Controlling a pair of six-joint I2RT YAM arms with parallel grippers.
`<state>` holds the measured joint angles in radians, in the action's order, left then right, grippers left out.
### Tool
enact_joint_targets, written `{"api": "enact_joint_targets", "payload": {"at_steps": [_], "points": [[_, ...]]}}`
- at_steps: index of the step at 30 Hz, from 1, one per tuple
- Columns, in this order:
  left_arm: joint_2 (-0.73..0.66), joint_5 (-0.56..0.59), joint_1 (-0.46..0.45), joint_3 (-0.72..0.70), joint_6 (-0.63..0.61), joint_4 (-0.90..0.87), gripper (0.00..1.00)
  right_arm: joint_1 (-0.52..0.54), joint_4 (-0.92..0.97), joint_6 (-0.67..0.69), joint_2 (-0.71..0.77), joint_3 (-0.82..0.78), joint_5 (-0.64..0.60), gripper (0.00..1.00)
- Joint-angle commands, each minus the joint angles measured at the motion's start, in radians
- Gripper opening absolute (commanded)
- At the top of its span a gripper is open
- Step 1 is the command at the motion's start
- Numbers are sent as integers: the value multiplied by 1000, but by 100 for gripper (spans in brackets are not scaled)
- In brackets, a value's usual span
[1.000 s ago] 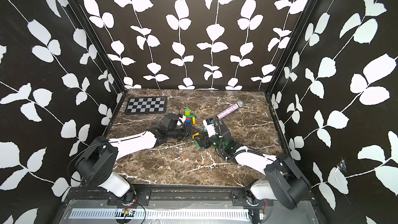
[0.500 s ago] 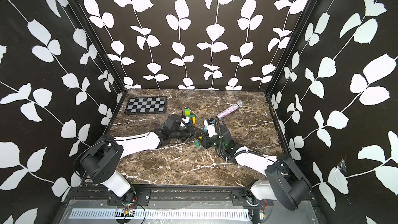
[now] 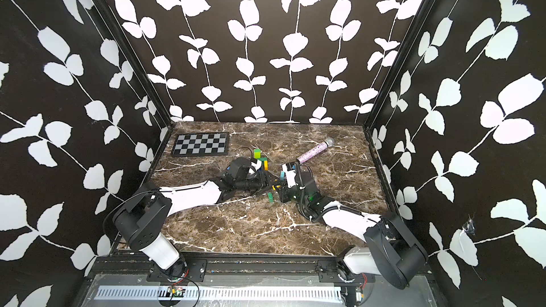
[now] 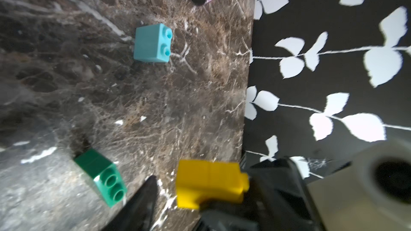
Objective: Assemble the letter h with lego
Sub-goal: Adjust the lego brick at the center of the board.
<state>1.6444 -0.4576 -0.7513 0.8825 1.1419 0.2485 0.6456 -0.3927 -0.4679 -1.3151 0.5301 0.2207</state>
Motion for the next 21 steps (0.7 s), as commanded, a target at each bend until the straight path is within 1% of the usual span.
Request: {"api": "enact_joint_targets", "payload": {"at_steps": [1,2,3,6,8,11,13,16,18,19,21], "points": [[-85,4,27,-2,-69,-100,95,2,-24,32,27,1,-71,0],[-101,17,38,-5,-88,-122,99,3,-22,34,29,-1,-81,0],[-121,34,44,-9,-108,-145,99,6,-21,39,32,-2,-91,0],[-185,91,107,-24,-184,-243,99,37,24,63,46,18,-153,0],[-228,140,143,-41,-240,-308,99,79,87,79,52,50,-228,0],[-300,233,214,-77,-316,-410,99,155,185,27,42,107,-378,0],[-351,344,257,-90,-363,-516,99,242,245,17,14,170,-481,0],[-426,519,287,-122,-424,-603,99,376,356,19,-72,294,-642,0],[-466,647,291,-145,-460,-631,99,421,379,-41,-138,343,-692,0],[-480,704,293,-160,-467,-642,99,434,373,-75,-175,362,-692,0],[-500,752,307,-186,-475,-642,99,462,375,-117,-244,405,-716,0]]}}
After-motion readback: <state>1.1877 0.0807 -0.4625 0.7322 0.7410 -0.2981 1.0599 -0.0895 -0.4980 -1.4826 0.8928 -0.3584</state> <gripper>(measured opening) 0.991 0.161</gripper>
